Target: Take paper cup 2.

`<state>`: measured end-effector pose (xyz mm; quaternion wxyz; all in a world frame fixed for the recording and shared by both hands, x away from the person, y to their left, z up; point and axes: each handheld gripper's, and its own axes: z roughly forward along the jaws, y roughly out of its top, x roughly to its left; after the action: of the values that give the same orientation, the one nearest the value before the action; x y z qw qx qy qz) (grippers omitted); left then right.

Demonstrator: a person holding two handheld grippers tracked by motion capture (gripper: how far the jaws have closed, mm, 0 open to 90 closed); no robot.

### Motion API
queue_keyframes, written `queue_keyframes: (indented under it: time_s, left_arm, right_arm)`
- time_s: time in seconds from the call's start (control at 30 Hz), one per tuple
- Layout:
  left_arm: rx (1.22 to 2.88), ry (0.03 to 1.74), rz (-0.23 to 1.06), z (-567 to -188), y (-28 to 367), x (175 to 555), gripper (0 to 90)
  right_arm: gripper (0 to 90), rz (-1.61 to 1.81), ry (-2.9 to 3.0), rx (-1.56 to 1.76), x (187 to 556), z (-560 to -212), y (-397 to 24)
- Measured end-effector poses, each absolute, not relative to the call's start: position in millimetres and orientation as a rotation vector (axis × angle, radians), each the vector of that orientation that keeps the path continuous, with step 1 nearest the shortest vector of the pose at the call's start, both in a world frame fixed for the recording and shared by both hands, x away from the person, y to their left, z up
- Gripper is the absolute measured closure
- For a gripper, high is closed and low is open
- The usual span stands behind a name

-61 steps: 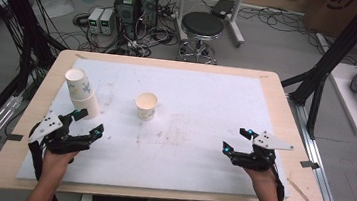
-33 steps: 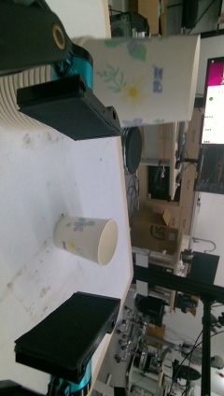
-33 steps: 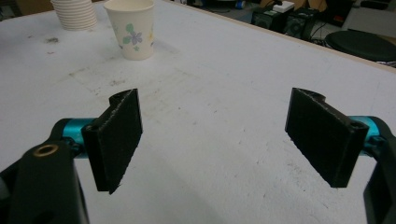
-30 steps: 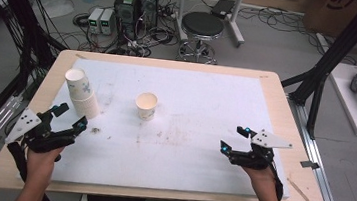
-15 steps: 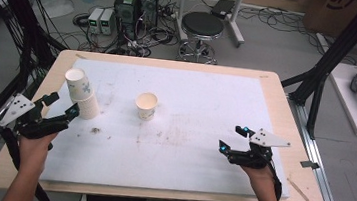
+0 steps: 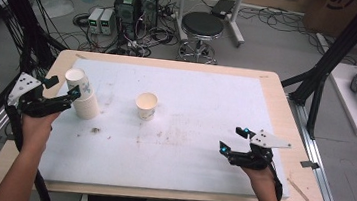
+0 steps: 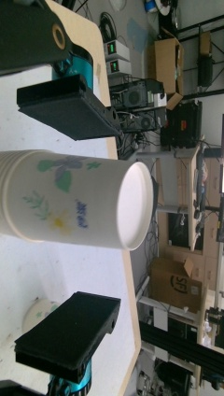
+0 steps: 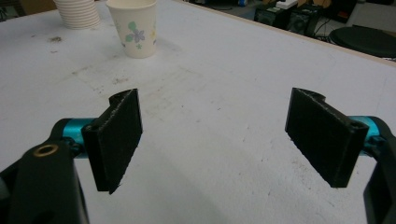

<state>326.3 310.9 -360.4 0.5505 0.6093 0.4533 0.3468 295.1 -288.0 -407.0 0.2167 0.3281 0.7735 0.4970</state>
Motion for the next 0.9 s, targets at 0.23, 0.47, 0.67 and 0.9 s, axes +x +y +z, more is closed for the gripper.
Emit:
queue_keyframes:
  time_s: [0.23,0.47,0.67,0.9]
  left_arm:
    - [1.463,1.068,0.808,-357,309,341,15.4]
    - [1.495,1.082,0.797,-360,306,354,17.1]
    - [1.498,1.074,0.798,-363,306,360,24.0]
    - [1.500,1.055,0.797,-364,306,361,33.2]
  right_arm:
    - [19.4,1.379,2.145,0.900,296,-407,-288]
    - [19.4,1.379,2.152,0.907,296,-408,-288]
    - [19.4,1.376,2.154,0.910,296,-408,-289]
    - [19.5,1.374,2.151,0.919,295,-408,-291]
